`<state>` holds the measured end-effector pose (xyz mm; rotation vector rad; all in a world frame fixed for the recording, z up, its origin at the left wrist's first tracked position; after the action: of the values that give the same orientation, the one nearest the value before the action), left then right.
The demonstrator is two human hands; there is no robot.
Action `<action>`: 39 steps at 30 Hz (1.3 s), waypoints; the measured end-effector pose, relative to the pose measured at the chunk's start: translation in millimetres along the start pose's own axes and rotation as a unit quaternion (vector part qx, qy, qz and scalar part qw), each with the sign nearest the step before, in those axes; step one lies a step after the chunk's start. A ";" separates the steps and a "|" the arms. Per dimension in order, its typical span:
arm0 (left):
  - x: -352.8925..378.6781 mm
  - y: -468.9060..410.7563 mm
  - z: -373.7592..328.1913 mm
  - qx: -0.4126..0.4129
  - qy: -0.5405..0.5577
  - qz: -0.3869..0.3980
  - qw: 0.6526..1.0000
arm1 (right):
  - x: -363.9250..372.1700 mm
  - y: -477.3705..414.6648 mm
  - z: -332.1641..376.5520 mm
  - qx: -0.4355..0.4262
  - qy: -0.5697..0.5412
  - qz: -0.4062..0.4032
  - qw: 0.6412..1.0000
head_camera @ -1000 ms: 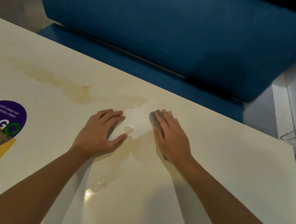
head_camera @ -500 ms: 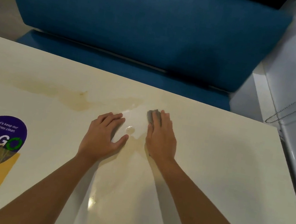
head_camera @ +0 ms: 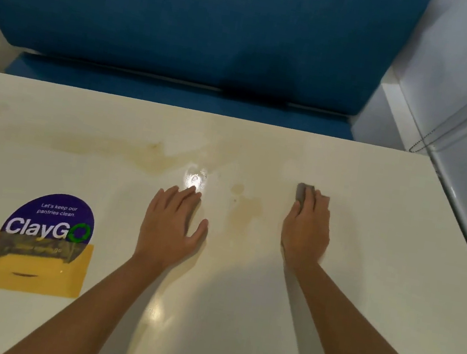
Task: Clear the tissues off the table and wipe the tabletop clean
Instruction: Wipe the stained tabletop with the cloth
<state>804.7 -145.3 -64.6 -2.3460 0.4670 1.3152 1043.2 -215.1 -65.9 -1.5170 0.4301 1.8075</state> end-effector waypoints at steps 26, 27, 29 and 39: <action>-2.8 18.8 24.6 0.013 -0.051 0.054 0.997 | -6.1 87.0 65.8 -0.229 0.009 0.012 0.973; -2.9 18.6 24.4 0.014 -0.054 0.055 0.997 | -5.9 91.8 60.5 -0.256 -0.003 0.039 0.966; -3.3 18.5 24.6 0.015 -0.055 0.054 0.997 | -6.7 94.0 44.4 -0.284 -0.022 0.088 0.955; -2.2 17.9 25.2 0.012 -0.044 0.049 0.998 | -3.0 73.6 24.7 -0.031 0.029 0.018 0.999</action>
<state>776.8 -147.9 -78.0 -2.2599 0.5729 1.4421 973.9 -249.8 -71.1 -1.6176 0.4355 1.8245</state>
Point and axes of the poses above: each hand's wrist, its own y-axis away from the middle knuckle, its own x-axis out of the palm, z = x × y, the point moved 6 cm from there along -y, towards the middle knuckle, and after that the axes turned 9 degrees about y, right-handed, at the moved point
